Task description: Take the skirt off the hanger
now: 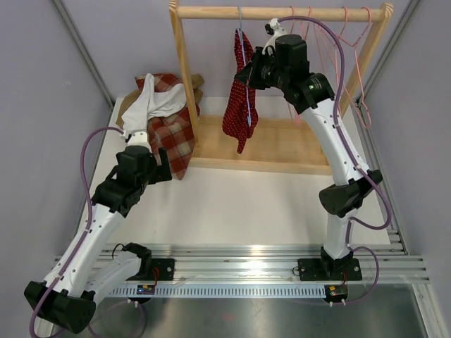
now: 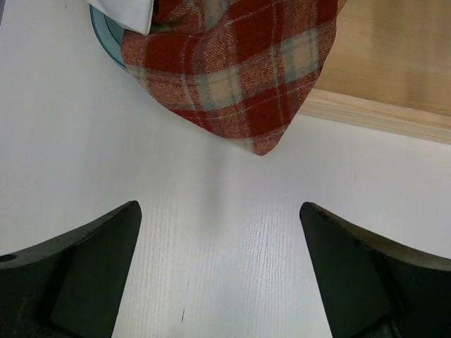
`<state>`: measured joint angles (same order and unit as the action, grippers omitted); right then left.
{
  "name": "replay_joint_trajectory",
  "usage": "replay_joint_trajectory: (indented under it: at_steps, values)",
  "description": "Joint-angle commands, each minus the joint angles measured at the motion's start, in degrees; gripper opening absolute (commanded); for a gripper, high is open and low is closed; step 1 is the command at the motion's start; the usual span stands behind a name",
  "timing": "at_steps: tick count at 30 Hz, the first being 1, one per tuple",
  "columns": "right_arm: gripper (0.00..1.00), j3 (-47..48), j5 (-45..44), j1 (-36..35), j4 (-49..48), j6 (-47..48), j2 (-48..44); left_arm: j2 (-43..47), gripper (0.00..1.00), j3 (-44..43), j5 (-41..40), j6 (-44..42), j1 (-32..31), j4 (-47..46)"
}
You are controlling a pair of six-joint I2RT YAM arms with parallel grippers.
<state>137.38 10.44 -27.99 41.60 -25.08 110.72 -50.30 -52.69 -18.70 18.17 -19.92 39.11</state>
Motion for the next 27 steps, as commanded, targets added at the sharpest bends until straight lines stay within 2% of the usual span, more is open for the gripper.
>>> replay_joint_trajectory:
  at_steps: [1,3,8,11,13,18,20,23,24,27]
  values:
    - [0.0,4.56,-3.4,-0.49,-2.15,-0.41,0.03,0.82,0.99,-1.28,-0.99,-0.86,-0.12,-1.23]
    - [0.0,6.31,-3.67,-0.49,-1.36,-0.06,0.11,1.0,0.99,-1.28,-0.81,-0.86,-0.12,-1.32]
    - [0.0,17.82,-4.28,-0.49,3.3,1.79,1.52,1.26,0.99,-1.1,1.81,-1.56,-0.12,-2.02]
    - [0.0,17.05,-4.11,-0.49,2.35,1.7,-1.81,2.31,0.99,-0.84,4.36,-2.09,-0.12,-3.33]
    - [0.0,12.14,-3.93,-0.49,1.03,1.27,-6.27,4.24,0.99,-0.49,6.38,-2.53,-0.12,-4.39]
    - [0.0,-2.43,-1.74,-0.49,-1.61,-0.75,-16.73,6.36,0.99,-0.31,20.78,-2.27,-0.64,-11.07]
    - [0.0,-6.32,-0.95,-0.49,-2.49,-1.63,-19.47,6.1,0.99,-1.1,23.35,-1.48,-2.04,-13.97]
    - [0.0,-14.05,1.6,-0.49,-4.86,-4.09,-24.66,4.44,0.99,-2.86,24.32,-1.56,-8.01,-19.23]
    - [0.0,-17.55,2.82,-0.49,-5.39,-5.14,-26.67,3.99,0.99,-3.3,25.11,-2.52,-11.94,-20.9]
    - [0.0,-21.35,4.41,-0.49,-5.92,-6.82,-28.71,1.01,0.99,-3.39,25.82,-3.93,-19.5,-28.63]
